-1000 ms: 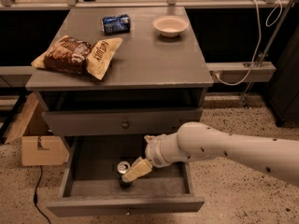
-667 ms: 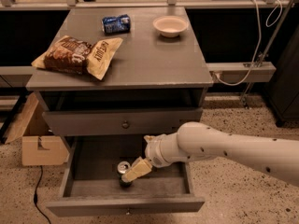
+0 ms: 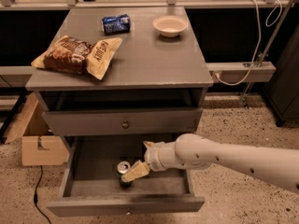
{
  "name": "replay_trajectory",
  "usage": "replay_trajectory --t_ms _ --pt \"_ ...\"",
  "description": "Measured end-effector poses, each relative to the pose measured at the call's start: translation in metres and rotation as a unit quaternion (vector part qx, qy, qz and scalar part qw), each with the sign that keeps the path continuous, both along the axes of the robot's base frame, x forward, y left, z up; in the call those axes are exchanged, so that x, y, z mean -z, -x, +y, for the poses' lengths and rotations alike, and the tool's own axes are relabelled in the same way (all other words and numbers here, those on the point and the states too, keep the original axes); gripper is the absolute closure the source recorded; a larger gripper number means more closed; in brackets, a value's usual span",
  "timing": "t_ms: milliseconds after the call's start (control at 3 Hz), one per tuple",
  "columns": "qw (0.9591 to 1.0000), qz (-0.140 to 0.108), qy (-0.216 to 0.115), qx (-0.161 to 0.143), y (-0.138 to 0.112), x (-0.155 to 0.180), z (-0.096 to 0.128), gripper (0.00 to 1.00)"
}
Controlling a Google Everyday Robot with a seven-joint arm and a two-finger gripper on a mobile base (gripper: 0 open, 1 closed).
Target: Pick green can from middle drawer and place on counter
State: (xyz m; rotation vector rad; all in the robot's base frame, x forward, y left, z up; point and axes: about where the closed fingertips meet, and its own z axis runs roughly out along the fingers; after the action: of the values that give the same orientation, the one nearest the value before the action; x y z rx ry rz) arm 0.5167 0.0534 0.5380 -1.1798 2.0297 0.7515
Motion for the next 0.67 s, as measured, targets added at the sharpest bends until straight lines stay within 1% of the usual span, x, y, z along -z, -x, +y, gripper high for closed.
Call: replay_trajectory --t_ms 333,667 --pt "0.9999 0.000 -0.011 0.000 -0.012 0.037 0.013 0.00" --pt "0.9996 -0.011 -0.018 -0.017 -0.019 0.064 0.028 0.00"
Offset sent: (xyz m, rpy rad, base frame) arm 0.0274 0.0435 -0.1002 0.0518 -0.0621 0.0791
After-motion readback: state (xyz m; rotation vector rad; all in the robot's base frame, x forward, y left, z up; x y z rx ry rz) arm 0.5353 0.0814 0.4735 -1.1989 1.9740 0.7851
